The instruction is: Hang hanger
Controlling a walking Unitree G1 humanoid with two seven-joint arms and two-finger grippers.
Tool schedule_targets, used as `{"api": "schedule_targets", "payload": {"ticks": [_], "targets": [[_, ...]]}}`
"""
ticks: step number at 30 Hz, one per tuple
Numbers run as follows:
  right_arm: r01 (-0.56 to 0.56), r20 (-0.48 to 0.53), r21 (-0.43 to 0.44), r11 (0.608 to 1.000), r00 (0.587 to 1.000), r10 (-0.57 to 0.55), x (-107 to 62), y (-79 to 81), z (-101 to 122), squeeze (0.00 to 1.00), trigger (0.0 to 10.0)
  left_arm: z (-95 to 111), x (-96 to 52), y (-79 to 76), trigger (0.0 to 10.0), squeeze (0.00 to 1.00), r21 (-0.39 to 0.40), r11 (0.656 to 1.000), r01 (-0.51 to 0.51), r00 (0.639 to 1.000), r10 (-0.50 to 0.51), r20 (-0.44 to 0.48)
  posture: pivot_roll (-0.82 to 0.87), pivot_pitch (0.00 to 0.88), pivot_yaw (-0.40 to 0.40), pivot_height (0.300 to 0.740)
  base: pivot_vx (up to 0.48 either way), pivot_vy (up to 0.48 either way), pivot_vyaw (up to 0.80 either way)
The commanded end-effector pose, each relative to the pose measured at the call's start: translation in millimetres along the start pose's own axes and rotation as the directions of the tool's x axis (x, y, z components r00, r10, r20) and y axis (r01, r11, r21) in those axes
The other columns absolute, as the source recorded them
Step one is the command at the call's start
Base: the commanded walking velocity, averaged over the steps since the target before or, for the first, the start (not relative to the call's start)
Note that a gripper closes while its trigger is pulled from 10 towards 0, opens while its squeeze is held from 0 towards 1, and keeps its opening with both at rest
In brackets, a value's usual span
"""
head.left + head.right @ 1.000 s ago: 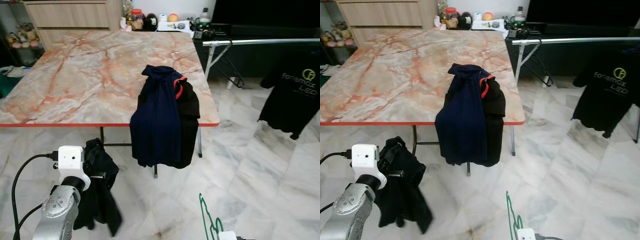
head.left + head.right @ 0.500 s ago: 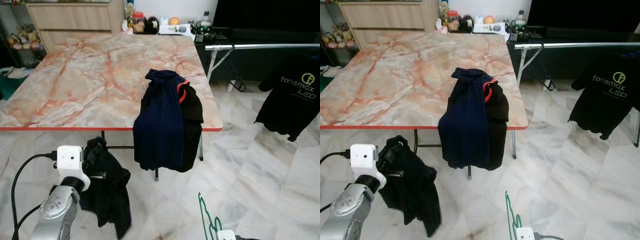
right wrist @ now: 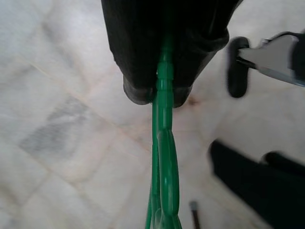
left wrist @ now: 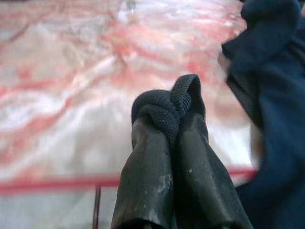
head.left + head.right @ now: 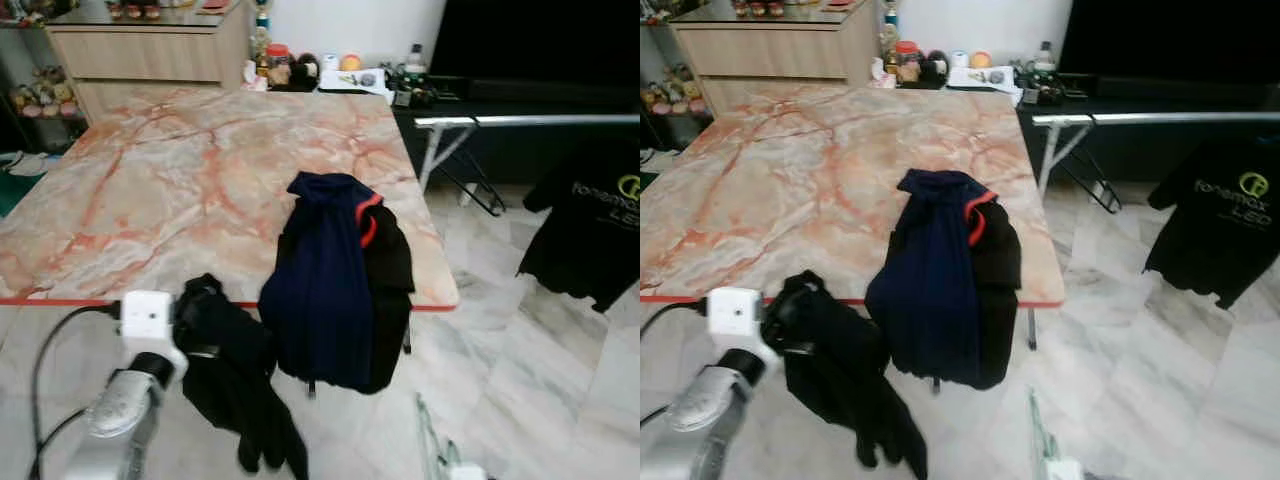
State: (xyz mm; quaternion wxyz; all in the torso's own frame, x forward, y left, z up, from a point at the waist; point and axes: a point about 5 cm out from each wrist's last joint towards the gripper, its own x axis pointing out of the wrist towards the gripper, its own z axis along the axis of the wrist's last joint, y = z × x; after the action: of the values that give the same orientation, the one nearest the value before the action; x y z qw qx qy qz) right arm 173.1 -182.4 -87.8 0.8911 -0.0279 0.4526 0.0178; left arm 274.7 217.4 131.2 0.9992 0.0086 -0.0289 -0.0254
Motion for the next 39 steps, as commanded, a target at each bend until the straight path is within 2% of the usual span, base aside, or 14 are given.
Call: {"api": "schedule_targets", "payload": {"ticks": [1, 6, 8, 9, 11, 12, 14, 19, 24, 26, 31, 32, 35, 39], "targets": [[0.035, -0.032, 0.013, 0.999, 0.999, -0.034, -2.8, -11.5, -8.4, 0.0, 10.0, 17.2, 6.8, -2.7, 10.0, 0.0, 0.011, 1.0, 0.021, 0.997, -0.022, 0.069, 0.04, 0.078, 0.018, 0.74, 0.368, 0.0, 0.0], [0.036, -0.035, 0.011, 0.999, 0.999, -0.035, -2.7, -11.8, -8.2, 0.0, 10.0, 30.5, 16.5, 1.3, 10.0, 0.0, 0.036, 0.999, 0.028, 0.994, -0.032, 0.106, 0.05, 0.08, 0.015, 0.74, 0.369, 0.0, 0.0], [0.042, -0.04, 0.013, 0.999, 0.998, -0.041, -2.6, -12.1, -8.3, 0.0, 10.0, 59.5, 38.5, 4.9, 10.0, 0.0, 0.089, 0.994, 0.063, 0.98, -0.078, 0.183, 0.05, 0.079, 0.015, 0.74, 0.369, 0.0, 0.0], [0.042, -0.04, 0.013, 0.999, 0.998, -0.041, -2.6, -12.1, -8.3, 0.0, 10.0, 59.5, 38.5, 4.9, 10.0, 0.0, 0.089, 0.994, 0.063, 0.98, -0.078, 0.183, 0.05, 0.079, 0.015, 0.74, 0.368, 0.0, 0.0], [0.047, -0.042, 0.014, 0.999, 0.998, -0.047, -2.6, -12.6, -8.3, 0.0, 10.0, 82.1, 53.5, 8.8, 10.0, 0.0, 0.103, 0.993, 0.06, 0.967, -0.084, 0.241, 0.06, 0.077, 0.018, 0.74, 0.368, 0.0, 0.0], [0.047, -0.042, 0.014, 0.999, 0.998, -0.047, -2.6, -12.6, -8.3, 0.0, 10.0, 82.1, 53.5, 8.8, 10.0, 0.0, 0.103, 0.993, 0.06, 0.967, -0.084, 0.241, 0.06, 0.077, 0.018, 0.74, 0.368, 0.0, 0.0], [0.049, -0.044, 0.016, 0.999, 0.998, -0.048, -2.5, -12.0, -8.5, 0.0, 10.0, 107.5, 71.3, 11.1, 10.0, 0.0, 0.147, 0.987, 0.059, 0.95, -0.101, 0.295, 0.06, 0.074, 0.022, 0.74, 0.371, 0.0, 0.0], [0.046, -0.048, 0.019, 0.999, 0.998, -0.045, -2.0, -8.2, -8.8, 0.0, 10.0, 140.0, 94.2, 6.8, 10.0, 0.0, 0.176, 0.982, 0.07, 0.921, -0.131, 0.368, 0.06, 0.067, 0.032, 0.74, 0.369, 0.0, 0.0], [0.046, -0.048, 0.022, 0.999, 0.998, -0.045, -1.6, -5.6, -8.5, 0.0, 10.0, 156.6, 106.0, 1.3, 10.0, 0.0, 0.15, 0.987, 0.059, 0.902, -0.117, 0.417, 0.06, 0.067, 0.034, 0.74, 0.368, 0.0, 0.0], [0.046, -0.048, 0.023, 0.999, 0.998, -0.045, -1.6, -4.9, -8.8, 0.0, 10.0, 156.3, 108.1, -0.3, 10.0, 0.0, 0.135, 0.989, 0.065, 0.898, -0.117, 0.423, 0.05, 0.073, 0.035, 0.74, 0.362, 0.0, 0.0], [0.045, -0.052, 0.02, 0.999, 0.998, -0.044, -1.7, -3.6, -9.9, 0.0, 10.0, 131.8, 103.2, -3.1, 10.0, 0.0, 0.104, 0.988, 0.118, 0.922, -0.148, 0.359, 0.05, 0.079, 0.034, 0.74, 0.055, 0.0, 0.0], [0.043, -0.055, 0.016, 0.999, 0.998, -0.042, -1.8, -2.7, -10.7, 0.0, 10.0, 105.9, 92.9, -4.9, 10.0, 0.0, 0.128, 0.978, 0.166, 0.94, -0.196, 0.278, 0.06, 0.09, 0.032, 0.74, 0.0, 0.0, 0.0], [0.04, -0.058, 0.012, 0.999, 0.998, -0.04, -1.7, -2.1, -10.8, 0.0, 10.0, 83.6, 82.1, -5.1, 10.0, 0.0, 0.143, 0.972, 0.186, 0.954, -0.213, 0.21, 0.06, 0.096, 0.03, 0.74, 0.0, 0.0, 0.0], [0.03, -0.049, 0.001, 1.0, 0.998, -0.03, 0.8, 2.7, -3.1, 0.0, 10.0, 56.4, 61.6, -0.4, 10.0, 0.0, 0.111, 0.978, 0.176, 0.972, -0.191, 0.138, 0.07, 0.103, 0.03, 0.74, 0.0, 0.0, 0.0]]}}
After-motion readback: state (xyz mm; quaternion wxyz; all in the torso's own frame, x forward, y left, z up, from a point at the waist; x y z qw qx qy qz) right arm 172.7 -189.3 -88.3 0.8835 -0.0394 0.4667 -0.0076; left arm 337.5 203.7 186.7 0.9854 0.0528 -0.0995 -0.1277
